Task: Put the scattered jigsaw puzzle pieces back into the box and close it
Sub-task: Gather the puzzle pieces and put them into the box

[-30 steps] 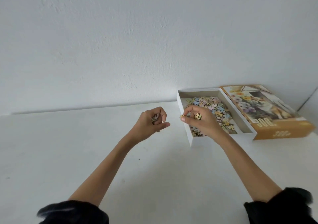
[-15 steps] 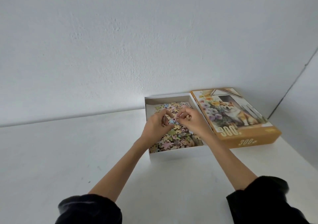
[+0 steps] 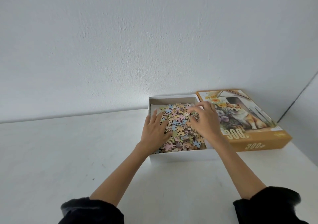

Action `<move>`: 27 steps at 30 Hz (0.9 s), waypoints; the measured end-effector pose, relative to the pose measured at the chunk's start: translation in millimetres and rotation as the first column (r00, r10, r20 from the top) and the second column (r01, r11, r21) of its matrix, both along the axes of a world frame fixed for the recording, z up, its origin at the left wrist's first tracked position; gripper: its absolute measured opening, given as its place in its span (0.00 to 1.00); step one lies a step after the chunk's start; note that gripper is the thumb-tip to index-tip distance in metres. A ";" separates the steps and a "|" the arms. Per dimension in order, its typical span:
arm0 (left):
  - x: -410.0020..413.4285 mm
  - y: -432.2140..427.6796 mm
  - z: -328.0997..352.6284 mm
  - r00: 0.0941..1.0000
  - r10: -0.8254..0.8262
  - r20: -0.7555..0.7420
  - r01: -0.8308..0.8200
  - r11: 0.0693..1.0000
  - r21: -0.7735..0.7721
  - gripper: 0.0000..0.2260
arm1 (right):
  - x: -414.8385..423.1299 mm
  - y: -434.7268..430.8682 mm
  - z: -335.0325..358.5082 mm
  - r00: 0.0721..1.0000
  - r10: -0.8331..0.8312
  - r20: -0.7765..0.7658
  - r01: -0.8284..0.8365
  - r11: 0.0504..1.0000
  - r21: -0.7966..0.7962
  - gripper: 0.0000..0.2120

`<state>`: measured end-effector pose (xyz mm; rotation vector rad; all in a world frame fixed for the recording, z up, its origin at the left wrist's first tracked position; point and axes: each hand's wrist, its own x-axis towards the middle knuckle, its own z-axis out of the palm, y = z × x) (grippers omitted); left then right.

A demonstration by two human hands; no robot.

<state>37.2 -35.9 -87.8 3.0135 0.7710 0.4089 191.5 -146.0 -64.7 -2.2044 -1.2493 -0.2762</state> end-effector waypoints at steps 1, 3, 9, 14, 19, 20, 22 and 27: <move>-2.7 1.0 -1.6 0.999 0.023 -0.046 -0.023 1.000 0.001 0.23 | 3.0 -2.9 1.2 1.000 -0.019 -0.002 0.018 0.996 -0.092 0.11; -7.8 3.0 -0.4 0.998 0.049 -0.050 -0.050 0.998 -0.024 0.23 | 3.5 -10.5 1.9 0.997 -0.027 -0.072 0.010 0.973 -0.231 0.13; -13.9 -0.3 7.6 0.962 0.218 0.167 -0.121 0.882 -0.455 0.20 | -1.7 -13.8 -8.5 0.998 -0.056 -0.031 0.043 0.943 -0.330 0.14; -16.1 -3.8 15.2 0.924 0.338 0.178 -0.122 0.703 -0.701 0.18 | -4.2 -11.9 -4.2 0.993 -0.109 -0.048 0.087 0.940 -0.331 0.15; -30.1 -5.6 22.8 0.898 0.388 0.206 -0.116 0.661 -0.741 0.20 | -20.2 -8.7 4.7 0.976 -0.024 -0.216 -0.013 0.986 -0.168 0.15; -36.2 -4.8 24.8 0.891 0.401 0.212 -0.119 0.659 -0.743 0.20 | -26.0 -7.8 6.6 0.964 0.010 -0.267 -0.047 0.990 -0.132 0.15; -50.8 -0.8 30.5 0.880 0.413 0.236 -0.113 0.663 -0.740 0.21 | -41.2 -6.6 13.9 0.935 0.071 -0.349 -0.105 0.991 -0.079 0.15; -107.2 15.6 43.5 0.879 0.389 0.275 -0.090 0.702 -0.706 0.19 | -99.2 -2.6 38.5 0.892 0.150 -0.426 -0.154 0.988 0.025 0.11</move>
